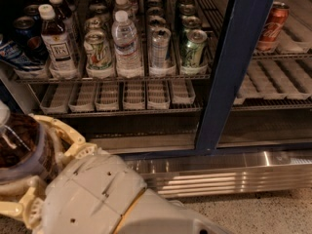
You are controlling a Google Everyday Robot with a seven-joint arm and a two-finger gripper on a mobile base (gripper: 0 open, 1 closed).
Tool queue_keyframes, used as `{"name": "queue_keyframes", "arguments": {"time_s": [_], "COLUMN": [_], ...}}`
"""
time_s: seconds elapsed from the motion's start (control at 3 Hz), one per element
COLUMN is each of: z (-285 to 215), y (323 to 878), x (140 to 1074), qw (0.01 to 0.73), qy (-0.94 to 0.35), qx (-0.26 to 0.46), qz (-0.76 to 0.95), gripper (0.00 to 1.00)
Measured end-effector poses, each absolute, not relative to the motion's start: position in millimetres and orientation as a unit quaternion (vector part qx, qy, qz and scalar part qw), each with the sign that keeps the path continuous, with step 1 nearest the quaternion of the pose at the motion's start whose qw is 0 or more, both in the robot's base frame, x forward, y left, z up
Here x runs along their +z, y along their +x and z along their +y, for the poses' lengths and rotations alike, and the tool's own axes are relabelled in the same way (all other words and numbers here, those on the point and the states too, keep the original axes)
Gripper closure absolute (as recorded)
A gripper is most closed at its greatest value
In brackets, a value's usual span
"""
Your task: Pick blue plastic bottle from top shelf of fridge
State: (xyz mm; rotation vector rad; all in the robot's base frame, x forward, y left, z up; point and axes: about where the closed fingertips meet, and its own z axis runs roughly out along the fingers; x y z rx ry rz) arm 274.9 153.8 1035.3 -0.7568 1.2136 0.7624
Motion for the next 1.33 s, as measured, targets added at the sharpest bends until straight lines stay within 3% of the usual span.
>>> {"name": "queue_keyframes", "arguments": {"time_s": [0.67, 1.33], "z": [113, 107], "y": [333, 338], "x": [1046, 1038], "qw": [0.707, 0.708], "qy": [-0.323, -0.324], "qx": [0.269, 0.257], "qz": [0.568, 0.573], "gripper": [1.0, 1.0]}}
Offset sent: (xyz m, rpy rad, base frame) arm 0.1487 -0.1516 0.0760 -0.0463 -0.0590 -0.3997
